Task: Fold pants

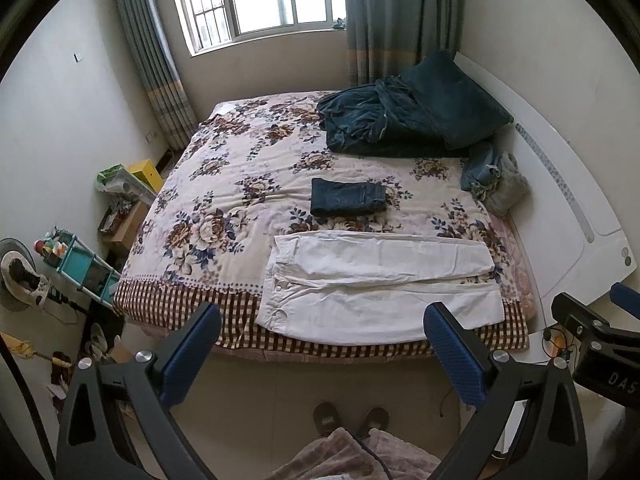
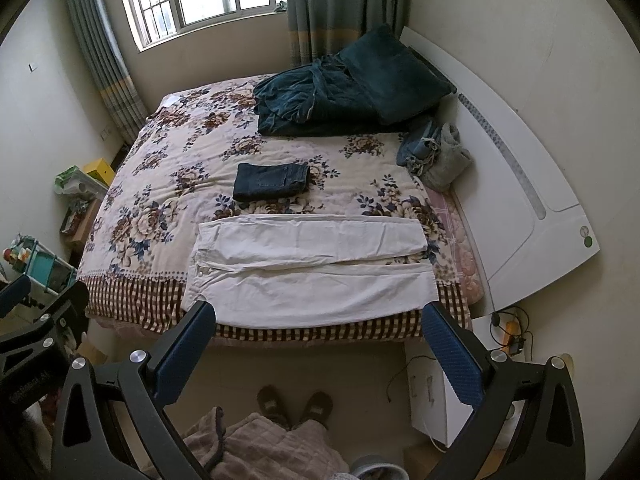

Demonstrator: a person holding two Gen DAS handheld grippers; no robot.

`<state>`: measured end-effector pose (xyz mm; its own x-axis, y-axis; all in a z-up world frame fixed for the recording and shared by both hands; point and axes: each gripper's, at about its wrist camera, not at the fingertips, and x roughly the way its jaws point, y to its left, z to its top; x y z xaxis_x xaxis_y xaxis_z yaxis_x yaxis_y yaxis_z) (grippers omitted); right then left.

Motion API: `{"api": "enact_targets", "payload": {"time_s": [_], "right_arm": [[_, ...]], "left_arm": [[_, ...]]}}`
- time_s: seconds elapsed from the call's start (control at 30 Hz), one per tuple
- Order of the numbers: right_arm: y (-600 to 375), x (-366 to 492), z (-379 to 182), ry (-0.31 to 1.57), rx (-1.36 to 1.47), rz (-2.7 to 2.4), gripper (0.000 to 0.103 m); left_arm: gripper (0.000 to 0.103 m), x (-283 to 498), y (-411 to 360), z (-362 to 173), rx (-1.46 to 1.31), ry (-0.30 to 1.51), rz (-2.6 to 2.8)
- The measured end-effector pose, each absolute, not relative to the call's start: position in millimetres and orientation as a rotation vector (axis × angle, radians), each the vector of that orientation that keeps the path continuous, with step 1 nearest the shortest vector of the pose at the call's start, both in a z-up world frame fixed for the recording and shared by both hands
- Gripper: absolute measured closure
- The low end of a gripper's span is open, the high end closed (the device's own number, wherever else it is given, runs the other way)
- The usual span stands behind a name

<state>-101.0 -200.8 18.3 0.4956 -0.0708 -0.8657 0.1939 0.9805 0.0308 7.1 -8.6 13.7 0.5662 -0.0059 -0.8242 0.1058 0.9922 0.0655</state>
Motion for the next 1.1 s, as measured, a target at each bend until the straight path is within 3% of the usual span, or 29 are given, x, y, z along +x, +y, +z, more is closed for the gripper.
{"api": "enact_targets", "payload": {"time_s": [1.1], "right_arm": [[-190.4, -93.8, 3.8, 1.054, 0.123, -0.160, 0.000]], "left_arm": [[0.000, 8.4, 15.3, 12.2, 0.099, 0.951, -0.061]]}}
